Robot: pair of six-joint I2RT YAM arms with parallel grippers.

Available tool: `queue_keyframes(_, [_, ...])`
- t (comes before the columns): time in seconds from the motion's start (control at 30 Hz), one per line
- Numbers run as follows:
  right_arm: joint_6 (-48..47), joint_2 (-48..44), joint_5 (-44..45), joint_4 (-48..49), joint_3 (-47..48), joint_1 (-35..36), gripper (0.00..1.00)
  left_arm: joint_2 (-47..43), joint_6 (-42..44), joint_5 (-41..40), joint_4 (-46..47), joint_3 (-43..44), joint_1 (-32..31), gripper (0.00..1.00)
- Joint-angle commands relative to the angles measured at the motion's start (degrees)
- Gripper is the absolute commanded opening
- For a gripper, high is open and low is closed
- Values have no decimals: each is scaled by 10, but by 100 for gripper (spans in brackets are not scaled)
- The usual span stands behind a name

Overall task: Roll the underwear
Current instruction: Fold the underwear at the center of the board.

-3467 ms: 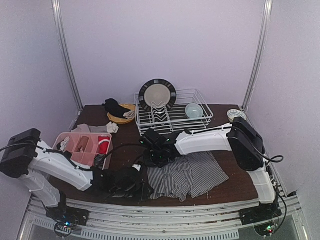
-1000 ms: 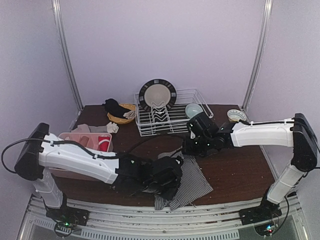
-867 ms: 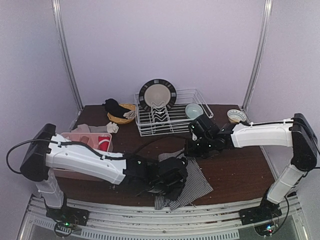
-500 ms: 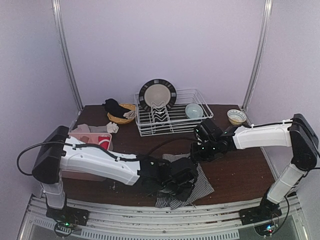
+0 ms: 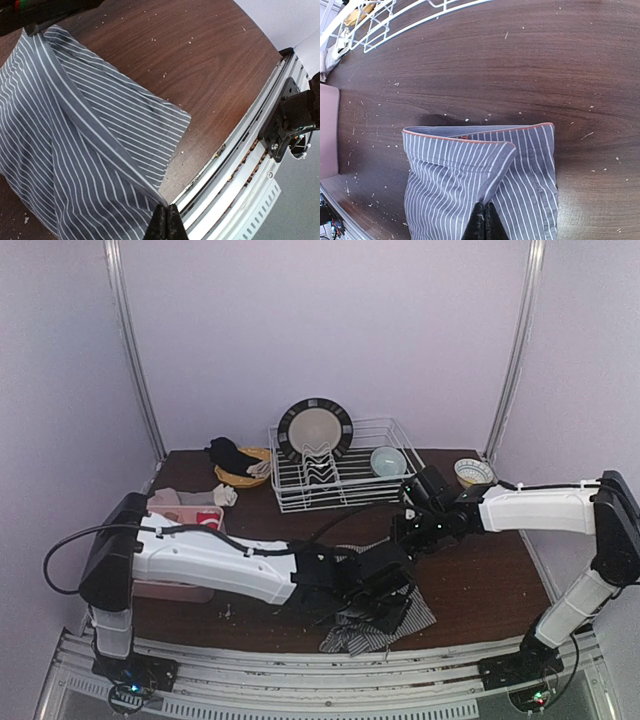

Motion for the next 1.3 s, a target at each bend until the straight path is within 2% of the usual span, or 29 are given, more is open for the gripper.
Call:
queue_keyframes(0.0, [-9,5,-5,4,-14,-14,0,39,22,18,6,40,-4,0])
queue_keyframes(0.3, [-26,-5,-5,-20,-9,-27,0,101,41,41,19,118,5,0])
queue_keyframes(0.67, [-28,29,-2,-20,-23,-62,0,167,45,79,49,164,23,0])
queue_keyframes(0.7, [-26,32,0,-24,-22,-64,0,175,47,81,45,172,24,3])
queue_keyframes(0.73, [-26,33,0,-29,-22,-66,5,175,51,83,43,175,24,15])
queue_keyframes(0.8, [-25,19,2,-34,-25,-66,32,163,54,84,45,165,24,39])
queue_keyframes(0.87, [-23,-8,10,-38,-28,-66,46,135,59,74,52,137,24,54])
queue_keyframes(0.93, [-19,-38,17,-53,-26,-66,54,94,62,60,55,101,23,68])
queue_keyframes(1.03, [-16,-84,19,-74,-27,-64,57,20,66,43,56,37,23,84])
queue_keyframes(1.13, [-10,-126,10,-71,-54,-50,54,-55,63,17,69,-40,24,84])
queue_keyframes(1.2, [1,-147,0,-50,-83,-28,48,-88,66,6,85,-80,34,77])
queue_keyframes(1.27, [15,-163,-3,-26,-124,6,38,-98,62,23,98,-101,59,64])
